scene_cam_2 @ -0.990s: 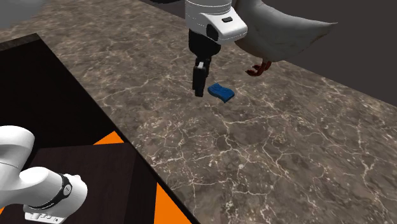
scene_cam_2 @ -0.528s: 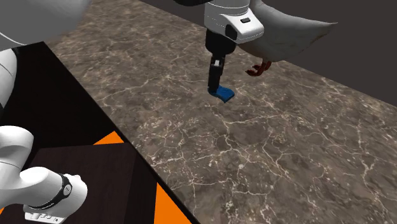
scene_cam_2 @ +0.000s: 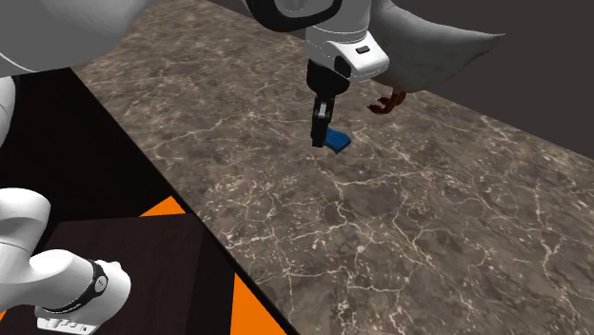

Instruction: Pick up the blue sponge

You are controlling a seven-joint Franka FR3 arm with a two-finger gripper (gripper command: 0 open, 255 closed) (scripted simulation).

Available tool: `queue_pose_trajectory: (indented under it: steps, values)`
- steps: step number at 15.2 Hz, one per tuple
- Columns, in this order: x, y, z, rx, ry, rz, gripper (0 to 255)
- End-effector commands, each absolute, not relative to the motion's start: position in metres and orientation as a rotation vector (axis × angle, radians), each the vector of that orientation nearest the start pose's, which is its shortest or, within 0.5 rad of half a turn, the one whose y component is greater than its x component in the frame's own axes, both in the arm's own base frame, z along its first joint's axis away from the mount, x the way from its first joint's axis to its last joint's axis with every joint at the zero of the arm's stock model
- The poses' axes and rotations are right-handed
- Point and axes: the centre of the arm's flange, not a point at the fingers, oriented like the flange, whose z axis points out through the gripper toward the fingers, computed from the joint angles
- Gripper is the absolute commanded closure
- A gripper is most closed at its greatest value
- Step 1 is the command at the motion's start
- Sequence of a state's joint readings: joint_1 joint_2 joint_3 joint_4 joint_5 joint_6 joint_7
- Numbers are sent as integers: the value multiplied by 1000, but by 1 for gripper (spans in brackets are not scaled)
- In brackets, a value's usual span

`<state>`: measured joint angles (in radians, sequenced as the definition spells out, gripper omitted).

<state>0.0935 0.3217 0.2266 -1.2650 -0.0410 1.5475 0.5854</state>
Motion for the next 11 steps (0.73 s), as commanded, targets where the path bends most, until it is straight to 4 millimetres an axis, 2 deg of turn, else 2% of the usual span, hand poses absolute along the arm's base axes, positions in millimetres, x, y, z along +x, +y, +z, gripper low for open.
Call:
queue_pose_trajectory:
  steps: [1, 7, 11]
  values:
    - [621, 175, 576, -3098, 430, 65, 255]
    - [623, 175, 577, -3098, 430, 65, 255]
    - [623, 175, 598, -3098, 430, 65, 255]
